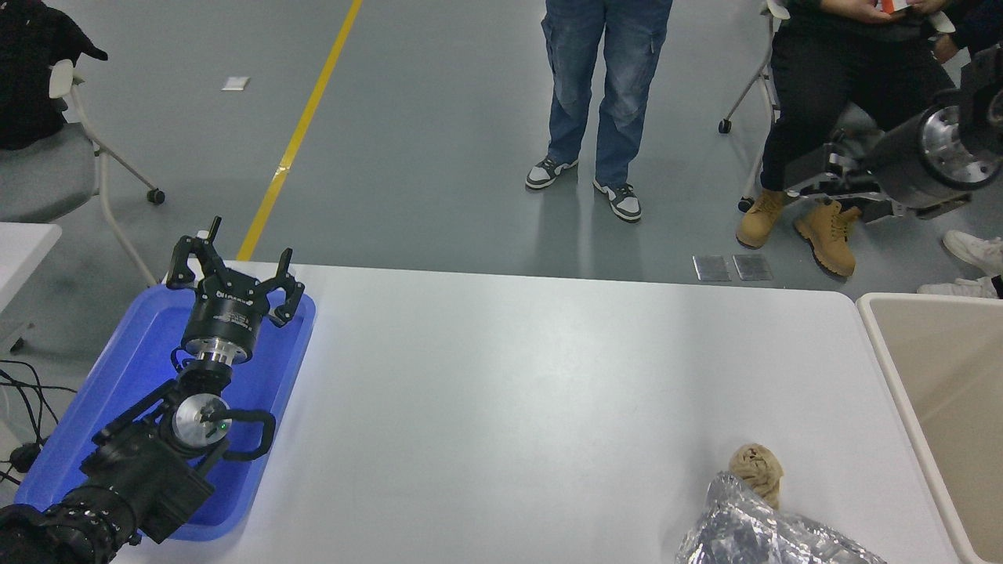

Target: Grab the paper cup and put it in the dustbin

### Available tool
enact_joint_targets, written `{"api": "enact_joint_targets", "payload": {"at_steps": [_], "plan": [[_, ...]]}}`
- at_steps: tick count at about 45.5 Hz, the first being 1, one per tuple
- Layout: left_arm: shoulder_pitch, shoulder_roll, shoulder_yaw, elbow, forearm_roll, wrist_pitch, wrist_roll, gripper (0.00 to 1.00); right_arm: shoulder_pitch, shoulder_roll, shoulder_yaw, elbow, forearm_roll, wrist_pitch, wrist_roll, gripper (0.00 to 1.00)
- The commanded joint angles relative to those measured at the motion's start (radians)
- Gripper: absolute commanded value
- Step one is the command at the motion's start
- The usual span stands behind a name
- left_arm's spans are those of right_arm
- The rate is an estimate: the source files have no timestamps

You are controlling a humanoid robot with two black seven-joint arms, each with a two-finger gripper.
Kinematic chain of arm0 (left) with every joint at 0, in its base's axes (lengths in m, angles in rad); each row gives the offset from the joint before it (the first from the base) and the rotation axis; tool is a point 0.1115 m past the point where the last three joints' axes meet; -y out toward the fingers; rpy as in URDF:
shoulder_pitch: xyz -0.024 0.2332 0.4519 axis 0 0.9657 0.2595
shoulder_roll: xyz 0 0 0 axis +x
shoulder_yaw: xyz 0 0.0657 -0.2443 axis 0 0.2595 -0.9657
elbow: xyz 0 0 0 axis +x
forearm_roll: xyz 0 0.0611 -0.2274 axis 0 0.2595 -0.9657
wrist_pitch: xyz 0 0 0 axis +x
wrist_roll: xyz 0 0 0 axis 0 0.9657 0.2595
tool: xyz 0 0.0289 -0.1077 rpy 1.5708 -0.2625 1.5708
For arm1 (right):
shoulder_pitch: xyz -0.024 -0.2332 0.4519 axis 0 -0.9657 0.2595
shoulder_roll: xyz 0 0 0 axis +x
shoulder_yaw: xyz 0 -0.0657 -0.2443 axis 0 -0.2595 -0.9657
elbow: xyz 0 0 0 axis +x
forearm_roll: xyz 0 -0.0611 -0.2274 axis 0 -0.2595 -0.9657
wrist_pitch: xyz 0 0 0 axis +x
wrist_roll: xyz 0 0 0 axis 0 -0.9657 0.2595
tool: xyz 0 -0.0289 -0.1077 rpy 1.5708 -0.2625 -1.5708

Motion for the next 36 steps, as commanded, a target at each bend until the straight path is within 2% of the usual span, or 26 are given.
{"api": "enact_joint_targets", "payload": {"at_steps": [1,7,17,36], "plan": [[0.001,0.000,0.000,0.000,-0.001,0.001,0.000,1.00,0.101,0.044,0.005,0.137,-0.024,0.102,0.000,1.00],[0.000,0.000,0.000,0.000,-0.001,-0.001,0.000,1.00,0.121,0.069,0.011,0.183,-0.026,0.155,0.000,1.00],[0.001,0.000,0.000,0.000,-0.001,0.001,0.000,1.00,0.130,0.102,0.027,0.256,-0.026,0.158,0.000,1.00],[0.001,0.000,0.000,0.000,0.001,-0.001,-0.001,1.00,0.127,0.112,0.031,0.252,-0.024,0.158,0.000,1.00]]}}
